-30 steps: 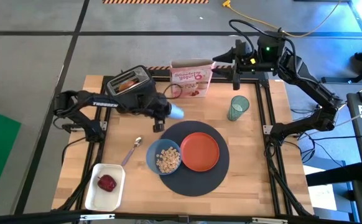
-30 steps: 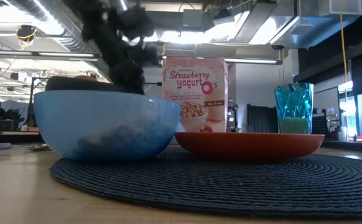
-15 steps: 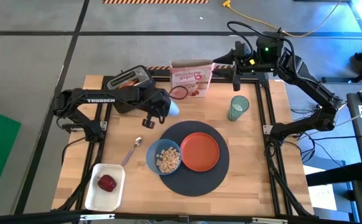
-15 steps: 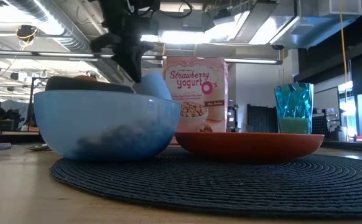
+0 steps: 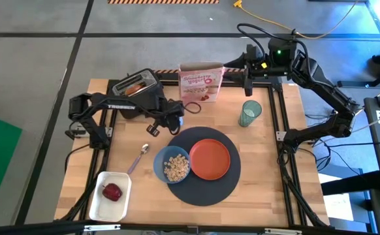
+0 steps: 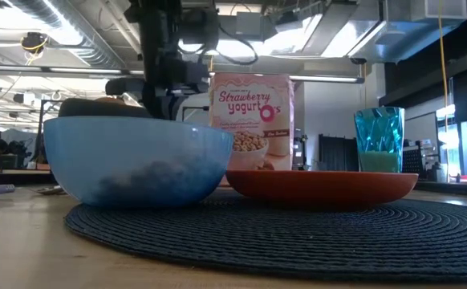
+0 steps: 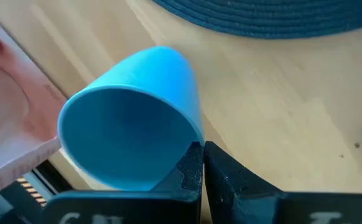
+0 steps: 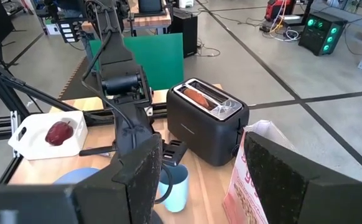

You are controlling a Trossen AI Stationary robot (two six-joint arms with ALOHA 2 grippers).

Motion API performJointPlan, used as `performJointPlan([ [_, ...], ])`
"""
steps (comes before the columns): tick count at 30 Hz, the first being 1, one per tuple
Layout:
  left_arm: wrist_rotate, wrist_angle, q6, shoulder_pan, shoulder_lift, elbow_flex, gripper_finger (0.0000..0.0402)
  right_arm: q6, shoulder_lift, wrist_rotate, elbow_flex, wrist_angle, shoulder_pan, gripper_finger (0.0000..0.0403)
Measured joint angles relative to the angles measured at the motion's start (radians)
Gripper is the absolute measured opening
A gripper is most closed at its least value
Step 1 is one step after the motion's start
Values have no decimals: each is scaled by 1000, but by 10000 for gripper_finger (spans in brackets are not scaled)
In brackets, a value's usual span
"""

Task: Arrange a breakfast setting
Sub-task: Adjust the blue cup on the table

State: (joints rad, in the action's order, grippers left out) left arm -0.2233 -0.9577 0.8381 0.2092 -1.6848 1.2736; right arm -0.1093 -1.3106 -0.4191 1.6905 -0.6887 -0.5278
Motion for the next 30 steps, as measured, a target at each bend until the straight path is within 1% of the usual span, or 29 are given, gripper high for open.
performJointPlan([
  [5,-19,-2,70,0,-4,0,0,0,0,7,-2,-12,0,218],
  [8,-28,-11,131,0,-4,0,0,0,1,8,-28,9,0,218],
  [12,-29,-14,167,0,-4,0,0,0,0,10,-71,26,0,218],
  [18,13,-18,193,0,-4,0,3,2,-1,18,-111,68,0,218],
  [24,20,-8,194,0,-5,0,39,5,16,8,-110,150,0,218],
  [30,-15,10,194,0,-5,0,83,6,28,7,-110,142,0,218],
])
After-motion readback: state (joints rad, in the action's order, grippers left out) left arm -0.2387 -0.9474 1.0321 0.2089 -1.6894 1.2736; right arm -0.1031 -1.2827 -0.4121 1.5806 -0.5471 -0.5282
